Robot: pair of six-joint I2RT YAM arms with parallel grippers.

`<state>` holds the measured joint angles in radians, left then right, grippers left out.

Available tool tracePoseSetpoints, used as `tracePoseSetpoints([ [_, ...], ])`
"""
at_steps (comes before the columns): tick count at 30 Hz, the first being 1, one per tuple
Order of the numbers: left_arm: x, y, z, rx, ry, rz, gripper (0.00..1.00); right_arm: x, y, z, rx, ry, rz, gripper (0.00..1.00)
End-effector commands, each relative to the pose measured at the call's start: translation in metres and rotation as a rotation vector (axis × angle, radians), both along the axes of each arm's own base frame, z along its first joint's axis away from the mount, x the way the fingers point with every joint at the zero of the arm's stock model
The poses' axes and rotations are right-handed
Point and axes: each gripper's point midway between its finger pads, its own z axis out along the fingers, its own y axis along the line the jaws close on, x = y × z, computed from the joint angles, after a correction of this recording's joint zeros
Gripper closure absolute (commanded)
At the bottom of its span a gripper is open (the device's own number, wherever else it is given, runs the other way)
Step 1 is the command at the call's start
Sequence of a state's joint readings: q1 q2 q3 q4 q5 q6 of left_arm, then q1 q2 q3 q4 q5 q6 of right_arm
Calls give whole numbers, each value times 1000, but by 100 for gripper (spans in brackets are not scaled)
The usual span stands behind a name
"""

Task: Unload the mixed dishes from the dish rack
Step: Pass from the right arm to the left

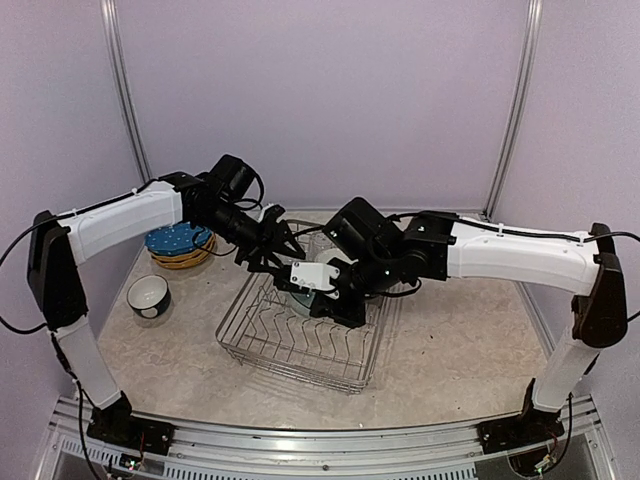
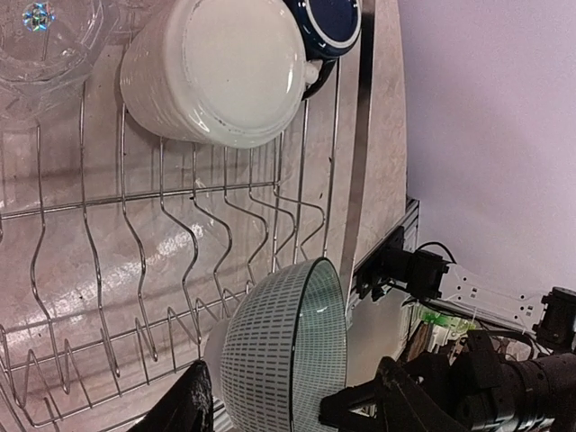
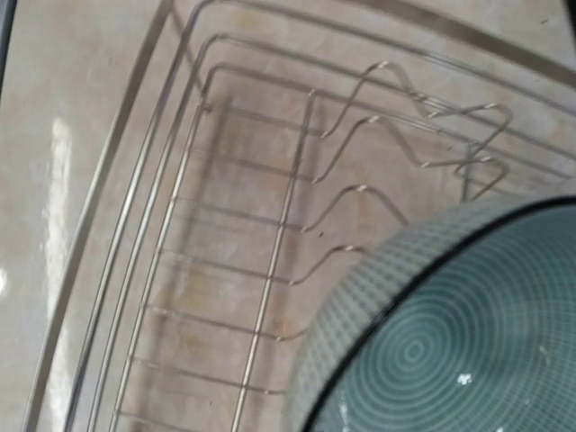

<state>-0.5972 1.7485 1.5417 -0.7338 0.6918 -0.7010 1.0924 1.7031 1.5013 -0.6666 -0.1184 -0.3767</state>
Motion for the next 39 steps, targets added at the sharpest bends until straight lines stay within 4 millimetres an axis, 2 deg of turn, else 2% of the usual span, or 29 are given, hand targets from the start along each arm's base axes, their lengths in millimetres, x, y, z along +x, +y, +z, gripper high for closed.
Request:
tracePoseSetpoints([
  [1, -17, 0, -10, 114, -33, -106, 44, 0, 4, -3, -70, -57, 39, 100],
  [6, -27, 1, -23, 203, -52, -167, 48, 0, 6, -14, -129, -72, 46, 100],
  [12, -38, -7, -34, 225, -35, -222, 56, 0, 10, -16, -147, -75, 56, 100],
  [19, -38, -21, -41, 168, -7, -228, 63, 0, 16, -13, -134, -107, 43, 100],
  [28, -38, -19, -54, 212, 3, -218, 76, 1, 23, -12, -134, -136, 30, 100],
  [36, -46, -22, -53, 147, 19, -219, 77, 9, 22, -7, -112, -184, -16, 100],
  [39, -41, -17, -51, 104, 39, -189, 69, 7, 20, -8, -110, -181, -10, 100],
])
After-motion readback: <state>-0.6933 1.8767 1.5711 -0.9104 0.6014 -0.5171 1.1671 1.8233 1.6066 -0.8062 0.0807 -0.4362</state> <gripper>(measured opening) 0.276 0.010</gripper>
